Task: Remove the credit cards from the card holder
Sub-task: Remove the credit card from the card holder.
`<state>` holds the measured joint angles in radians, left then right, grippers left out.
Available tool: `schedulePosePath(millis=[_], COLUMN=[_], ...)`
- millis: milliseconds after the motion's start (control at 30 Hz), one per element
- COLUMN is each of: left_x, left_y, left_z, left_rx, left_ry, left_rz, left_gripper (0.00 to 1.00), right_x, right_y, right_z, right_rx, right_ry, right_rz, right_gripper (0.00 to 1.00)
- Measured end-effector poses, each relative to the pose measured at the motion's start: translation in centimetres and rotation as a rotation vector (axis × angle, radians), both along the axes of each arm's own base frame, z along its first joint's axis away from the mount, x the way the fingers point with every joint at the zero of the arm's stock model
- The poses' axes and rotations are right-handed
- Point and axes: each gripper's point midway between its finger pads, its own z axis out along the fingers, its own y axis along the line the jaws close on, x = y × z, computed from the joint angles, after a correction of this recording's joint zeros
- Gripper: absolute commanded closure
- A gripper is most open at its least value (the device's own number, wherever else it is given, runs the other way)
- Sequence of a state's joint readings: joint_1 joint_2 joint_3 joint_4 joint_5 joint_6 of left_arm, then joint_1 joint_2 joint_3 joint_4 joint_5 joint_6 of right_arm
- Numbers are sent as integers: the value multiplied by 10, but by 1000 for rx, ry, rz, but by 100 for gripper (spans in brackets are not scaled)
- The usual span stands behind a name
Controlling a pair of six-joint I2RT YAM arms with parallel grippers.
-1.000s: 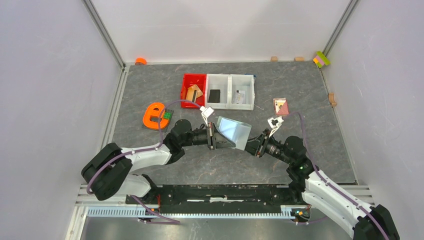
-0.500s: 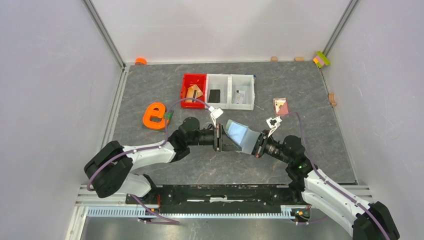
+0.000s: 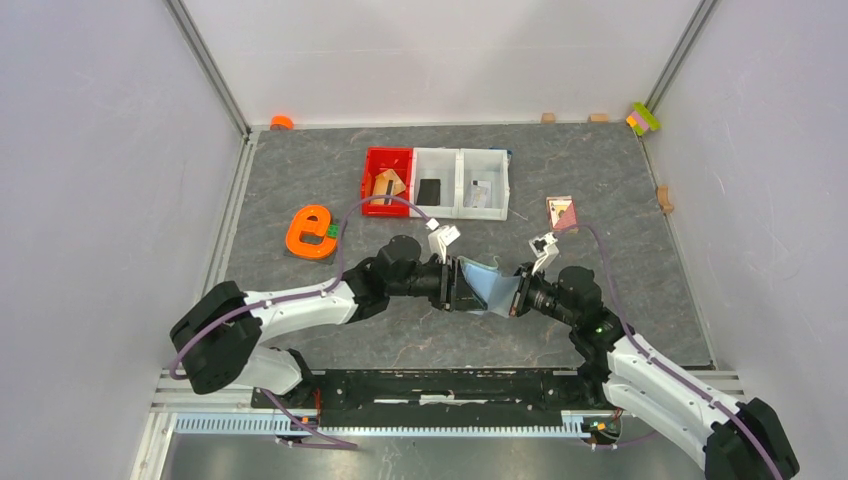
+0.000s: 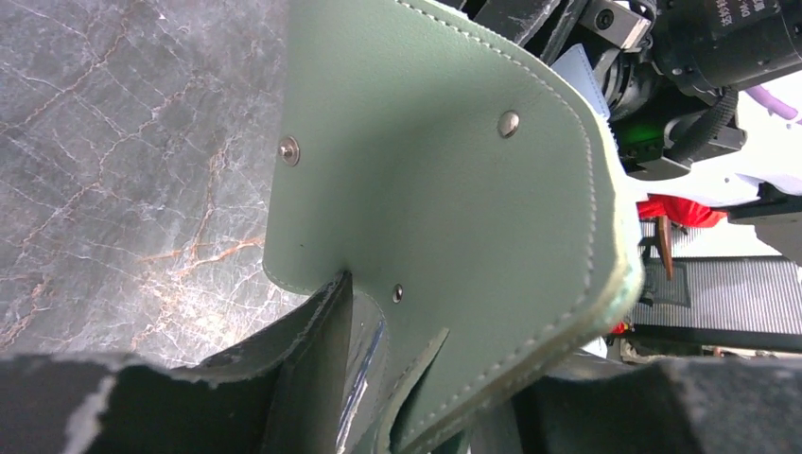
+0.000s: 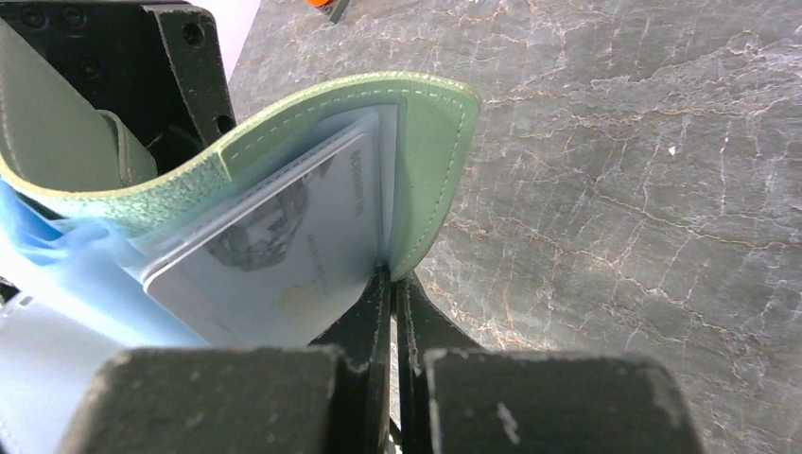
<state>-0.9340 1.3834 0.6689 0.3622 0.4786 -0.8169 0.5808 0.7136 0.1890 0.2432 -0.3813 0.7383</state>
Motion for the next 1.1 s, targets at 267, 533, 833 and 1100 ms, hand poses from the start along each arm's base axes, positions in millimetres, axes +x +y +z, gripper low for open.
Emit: schedulePosePath(millis=[267,533,833,1100], left_x=[11,20,31,32], left_y=[-1,3,4,12], left_z=[1,-9,-53,-94], left_rx=[15,65,187,306], left_ry=[-40,-35,23,81], left_rz=[45,103,143,168], left_gripper=[94,98,98,98], right_x=[3,6,-1,-6], right_y=[-9,-21,-38,-42], right_z=[-10,-19,-55,-67], right_rx=[-60,-156,-322,-371], right_ry=[39,63,173,196], right_rz=[-51,-95,-112,-89], right_gripper=[100,100,96,72])
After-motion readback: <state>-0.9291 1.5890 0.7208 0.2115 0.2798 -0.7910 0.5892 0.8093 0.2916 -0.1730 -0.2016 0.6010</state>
